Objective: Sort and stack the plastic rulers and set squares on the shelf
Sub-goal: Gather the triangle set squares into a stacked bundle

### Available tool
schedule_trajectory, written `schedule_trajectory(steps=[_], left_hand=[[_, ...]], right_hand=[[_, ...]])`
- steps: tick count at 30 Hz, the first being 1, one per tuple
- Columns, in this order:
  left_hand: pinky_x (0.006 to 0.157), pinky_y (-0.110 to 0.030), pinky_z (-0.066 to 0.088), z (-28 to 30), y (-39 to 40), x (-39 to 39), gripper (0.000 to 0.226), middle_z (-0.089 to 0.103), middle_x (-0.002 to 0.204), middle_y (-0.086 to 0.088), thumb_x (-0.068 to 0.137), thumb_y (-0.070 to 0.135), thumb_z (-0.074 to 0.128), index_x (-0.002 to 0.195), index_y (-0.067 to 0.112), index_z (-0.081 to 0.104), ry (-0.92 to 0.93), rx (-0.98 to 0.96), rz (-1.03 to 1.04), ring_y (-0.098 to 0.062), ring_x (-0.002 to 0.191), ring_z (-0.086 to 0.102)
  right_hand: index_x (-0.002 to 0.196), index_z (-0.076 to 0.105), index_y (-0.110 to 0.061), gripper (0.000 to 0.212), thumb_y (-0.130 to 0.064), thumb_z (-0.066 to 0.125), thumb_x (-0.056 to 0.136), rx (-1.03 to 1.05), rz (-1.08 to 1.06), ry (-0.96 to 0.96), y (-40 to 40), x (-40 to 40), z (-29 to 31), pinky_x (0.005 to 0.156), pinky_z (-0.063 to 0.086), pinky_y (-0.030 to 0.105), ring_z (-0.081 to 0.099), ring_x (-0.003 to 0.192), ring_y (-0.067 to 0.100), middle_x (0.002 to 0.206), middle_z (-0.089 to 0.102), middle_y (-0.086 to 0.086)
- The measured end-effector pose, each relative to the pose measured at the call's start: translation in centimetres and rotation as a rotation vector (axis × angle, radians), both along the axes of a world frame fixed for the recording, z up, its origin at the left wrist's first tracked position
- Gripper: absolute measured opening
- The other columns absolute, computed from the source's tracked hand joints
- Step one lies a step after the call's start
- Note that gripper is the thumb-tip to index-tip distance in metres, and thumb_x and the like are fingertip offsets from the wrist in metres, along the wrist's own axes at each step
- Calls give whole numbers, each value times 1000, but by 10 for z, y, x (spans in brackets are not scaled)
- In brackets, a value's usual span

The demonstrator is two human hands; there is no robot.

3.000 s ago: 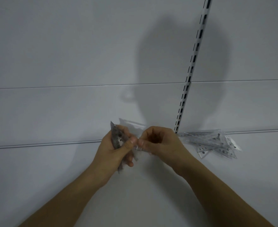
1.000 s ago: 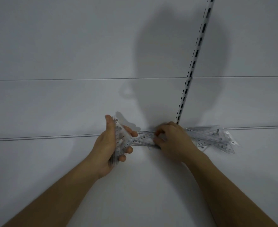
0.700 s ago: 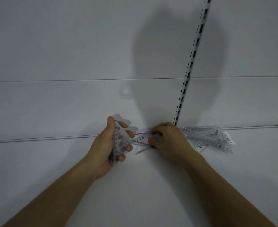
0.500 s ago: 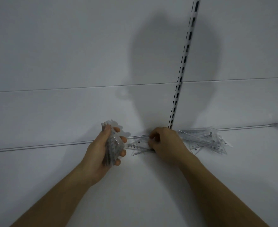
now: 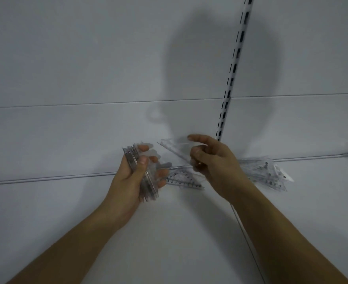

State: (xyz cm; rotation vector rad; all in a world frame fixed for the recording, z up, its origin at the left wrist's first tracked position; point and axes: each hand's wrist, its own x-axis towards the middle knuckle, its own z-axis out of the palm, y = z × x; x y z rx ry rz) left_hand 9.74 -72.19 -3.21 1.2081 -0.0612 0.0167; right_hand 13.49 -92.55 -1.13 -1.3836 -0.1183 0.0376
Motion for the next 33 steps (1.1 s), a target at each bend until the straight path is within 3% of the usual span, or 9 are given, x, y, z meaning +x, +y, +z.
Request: schedule_trajectory(steps=[3, 6, 11, 13, 16, 20, 27, 30, 33], left_hand=[[90, -50, 56, 0, -6, -5, 37, 64, 128, -16, 94, 22, 51, 131, 19, 53, -7, -14, -76, -37, 112, 66], [92, -53, 54, 2, -5, -4, 39, 63, 128, -17, 95, 18, 52, 135, 20, 51, -10, 33, -131, -37, 113, 66], [89, -55, 56, 1, -3, -7, 38, 67, 123, -16, 96, 14, 53, 133, 24, 52, 32, 143, -259, -39, 108, 67], [86, -56, 57, 1, -4, -7, 33, 68, 122, -14, 98, 11, 52, 128, 24, 56, 61, 120, -269, -40, 106, 68], [71, -45, 58, 3, 0, -4, 28, 68, 123, -12, 99, 4, 48, 116, 23, 60, 103, 45, -223, -40, 100, 69], [59, -36, 55, 5, 5, 1, 24, 70, 115, -12, 94, 5, 49, 106, 22, 61, 172, -72, -173, -33, 89, 67], [58, -31, 53, 5, 9, 3, 22, 72, 105, -8, 82, 16, 55, 103, 21, 57, 161, -112, -156, -26, 79, 63], [57, -32, 53, 4, 10, 4, 17, 71, 104, -9, 90, 12, 49, 103, 20, 57, 140, -95, -124, -27, 79, 63], [58, -31, 53, 4, 10, 4, 17, 71, 106, -9, 92, 11, 48, 102, 20, 57, 132, -93, -115, -27, 79, 63]], right_hand=[[110, 63, -7, 22, 2, 67, 91, -101, 61, 6, 21, -13, -3, 62, 55, 32, 62, 63, 25, 74, 62, 13], [105, 62, -10, 25, -9, 78, 85, -308, 47, -35, 31, -15, -8, 55, 51, 24, 65, 56, 14, 66, 69, 3], [96, 77, -24, 22, -35, 85, 79, -796, 5, -299, 21, -5, -17, 53, 42, 13, 57, 53, 1, 62, 63, -8], [112, 73, -29, 26, -40, 73, 89, -882, -29, -350, 20, -4, -20, 56, 38, 11, 55, 59, -1, 70, 61, -11], [124, 65, -24, 29, -37, 55, 100, -980, -120, -316, 11, 3, -18, 74, 48, 25, 60, 83, 11, 96, 64, -4], [123, 63, -18, 40, -43, 65, 91, -1326, 4, -250, 4, 5, -25, 91, 46, 34, 54, 111, 28, 122, 54, 8], [104, 63, -24, 29, -37, 78, 82, -1133, -30, -143, 4, 9, -28, 62, 37, 20, 56, 82, 11, 96, 59, -6], [117, 62, -23, 42, -35, 81, 81, -1048, 5, -77, 2, 8, -27, 58, 36, 15, 55, 74, 3, 86, 60, -10], [129, 61, -24, 48, -35, 76, 85, -1108, 55, -90, 1, 7, -24, 64, 38, 19, 54, 79, 9, 79, 52, -15]])
